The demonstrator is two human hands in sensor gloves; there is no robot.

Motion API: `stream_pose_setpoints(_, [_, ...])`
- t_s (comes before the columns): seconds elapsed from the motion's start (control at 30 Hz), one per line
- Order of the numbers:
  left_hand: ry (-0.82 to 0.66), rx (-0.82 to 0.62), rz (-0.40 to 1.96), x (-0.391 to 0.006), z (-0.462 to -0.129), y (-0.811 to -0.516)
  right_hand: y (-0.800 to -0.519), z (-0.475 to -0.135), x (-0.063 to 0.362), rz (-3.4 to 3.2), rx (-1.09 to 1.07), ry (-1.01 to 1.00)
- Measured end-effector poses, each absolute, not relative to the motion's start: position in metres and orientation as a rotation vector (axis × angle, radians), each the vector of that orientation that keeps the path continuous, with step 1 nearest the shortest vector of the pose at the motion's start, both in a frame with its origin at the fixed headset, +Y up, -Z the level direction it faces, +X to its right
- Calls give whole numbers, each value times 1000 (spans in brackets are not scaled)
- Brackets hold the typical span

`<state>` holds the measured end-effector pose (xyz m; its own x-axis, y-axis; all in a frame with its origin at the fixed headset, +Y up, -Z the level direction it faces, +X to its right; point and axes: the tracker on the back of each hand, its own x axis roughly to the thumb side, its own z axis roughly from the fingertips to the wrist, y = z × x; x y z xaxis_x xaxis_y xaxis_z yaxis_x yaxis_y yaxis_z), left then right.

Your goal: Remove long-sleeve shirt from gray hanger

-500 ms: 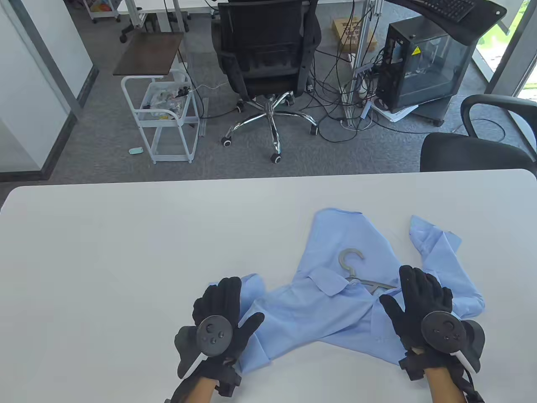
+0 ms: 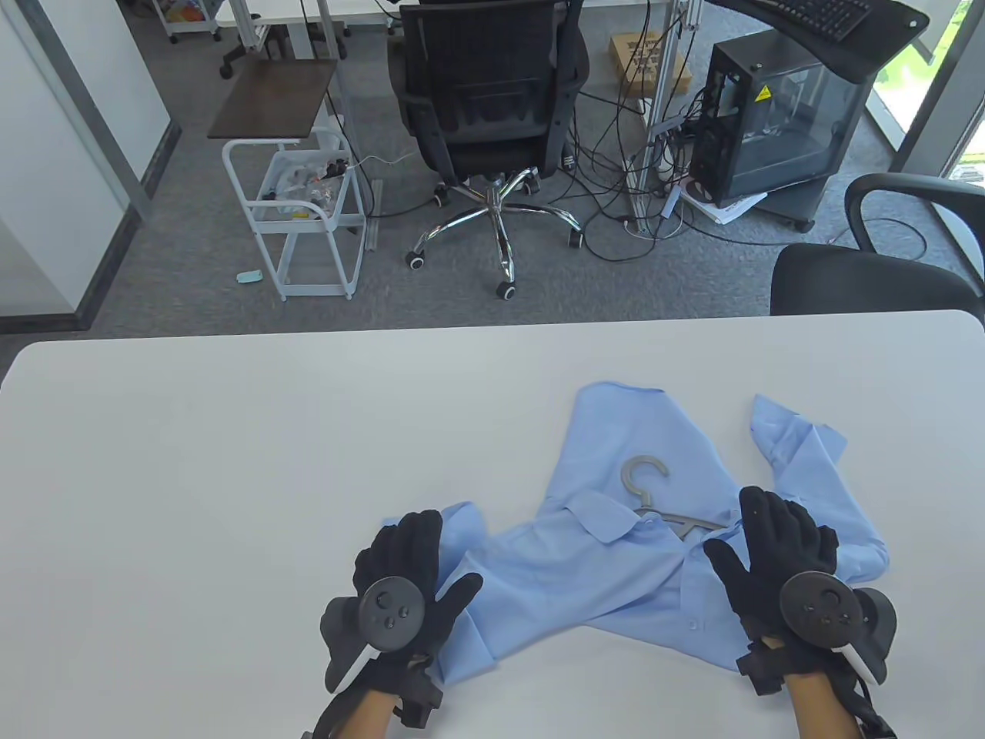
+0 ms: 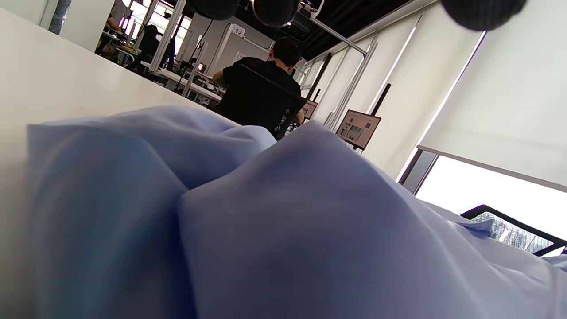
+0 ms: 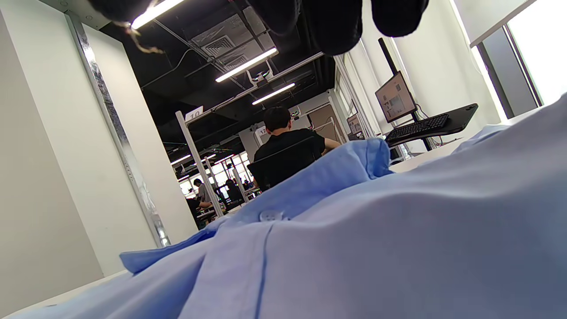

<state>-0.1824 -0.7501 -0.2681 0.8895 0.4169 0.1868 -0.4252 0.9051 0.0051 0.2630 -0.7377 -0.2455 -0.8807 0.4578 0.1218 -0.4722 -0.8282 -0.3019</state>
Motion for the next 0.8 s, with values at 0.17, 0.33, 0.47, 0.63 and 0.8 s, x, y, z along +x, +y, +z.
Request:
stream_pose_setpoints(0.17, [-178, 46, 448, -184, -267, -750, -740, -245, 263, 2609, 63, -442])
stream_pose_setpoints(0.33, [-200, 17, 439, -180, -269, -752, -739, -248, 260, 2641, 66, -419])
stream_pose_setpoints(0.47, [-229, 35, 422, -174, -266, -748, -732, -247, 252, 2652, 92, -447])
stream_pose_setpoints(0.63, [-232, 41, 417, -172, -265, -748, -732, -246, 252, 2664, 95, -451])
stream_pose_setpoints(0.8, [-212, 25, 426, -175, -267, -752, -733, -245, 260, 2610, 79, -475])
